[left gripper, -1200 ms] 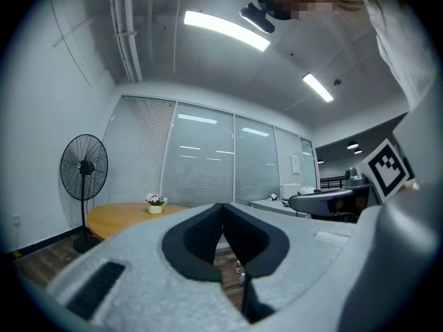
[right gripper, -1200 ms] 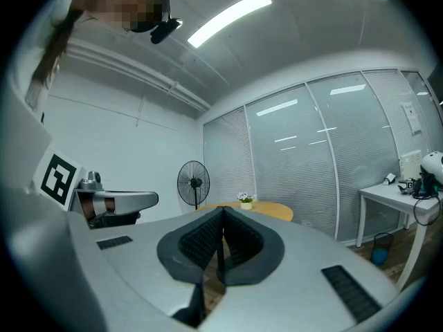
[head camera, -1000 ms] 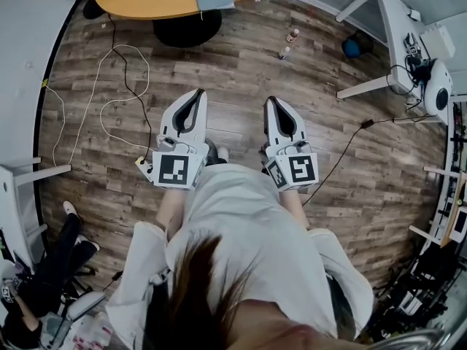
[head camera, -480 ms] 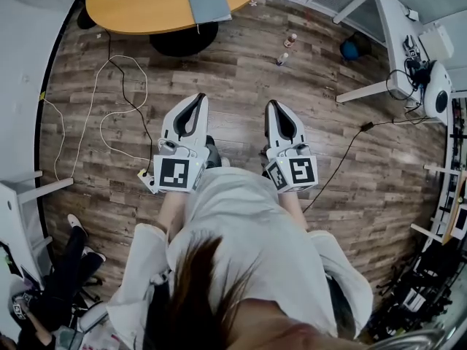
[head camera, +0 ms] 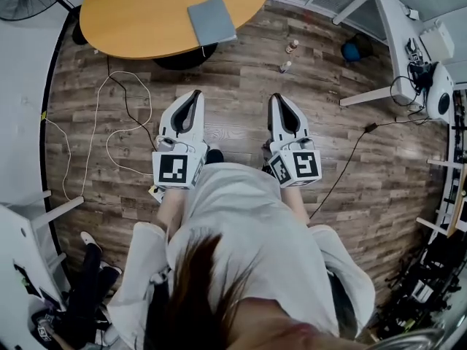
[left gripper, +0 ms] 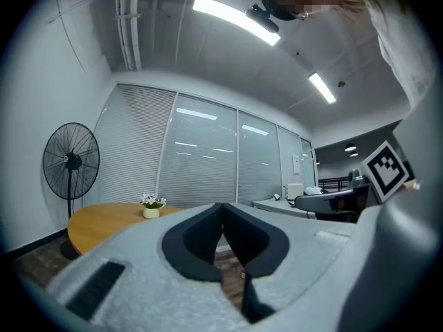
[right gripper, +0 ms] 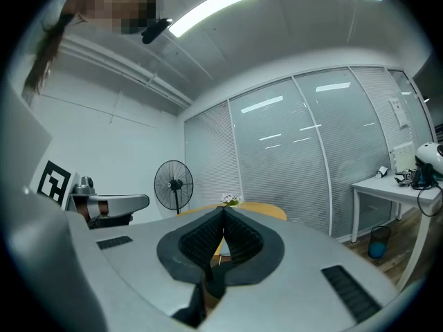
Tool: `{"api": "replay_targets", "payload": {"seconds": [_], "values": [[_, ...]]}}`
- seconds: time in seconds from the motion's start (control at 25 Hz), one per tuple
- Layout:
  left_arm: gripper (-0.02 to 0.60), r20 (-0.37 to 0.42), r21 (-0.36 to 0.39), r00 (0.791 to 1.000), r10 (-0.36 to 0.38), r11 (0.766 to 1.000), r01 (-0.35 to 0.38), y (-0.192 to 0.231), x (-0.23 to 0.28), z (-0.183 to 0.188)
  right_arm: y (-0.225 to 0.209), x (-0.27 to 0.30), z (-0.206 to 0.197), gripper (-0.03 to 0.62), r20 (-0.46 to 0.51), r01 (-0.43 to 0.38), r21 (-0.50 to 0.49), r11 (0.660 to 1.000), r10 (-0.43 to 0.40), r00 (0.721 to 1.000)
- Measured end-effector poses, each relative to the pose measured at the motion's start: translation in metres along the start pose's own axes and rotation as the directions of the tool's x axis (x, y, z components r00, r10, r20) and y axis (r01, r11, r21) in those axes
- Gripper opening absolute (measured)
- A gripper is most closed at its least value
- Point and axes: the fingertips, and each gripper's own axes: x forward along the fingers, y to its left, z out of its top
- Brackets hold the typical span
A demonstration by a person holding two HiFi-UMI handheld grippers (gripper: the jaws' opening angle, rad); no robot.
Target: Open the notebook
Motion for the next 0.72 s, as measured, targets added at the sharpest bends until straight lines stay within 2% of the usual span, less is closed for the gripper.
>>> {"api": "replay_targets", "payload": {"seconds": [0.36,0.72], "values": [[0.017,-0.030,-0.010,1.000,-0.006,1.000,0.006,0.030,0.017,-0.010,0.003,0.029,-0.004,0.002,-0.023,0.018,-0.015,1.000,-0.019,1.000],[0.017,-0.055,-0.025,0.998,0.016,1.000,-0.017,0.036,0.052,-0.021,-0.028,0.059,-0.008,0.001,-0.039,0.013,-0.004,1.000,-0.013,0.999]]}}
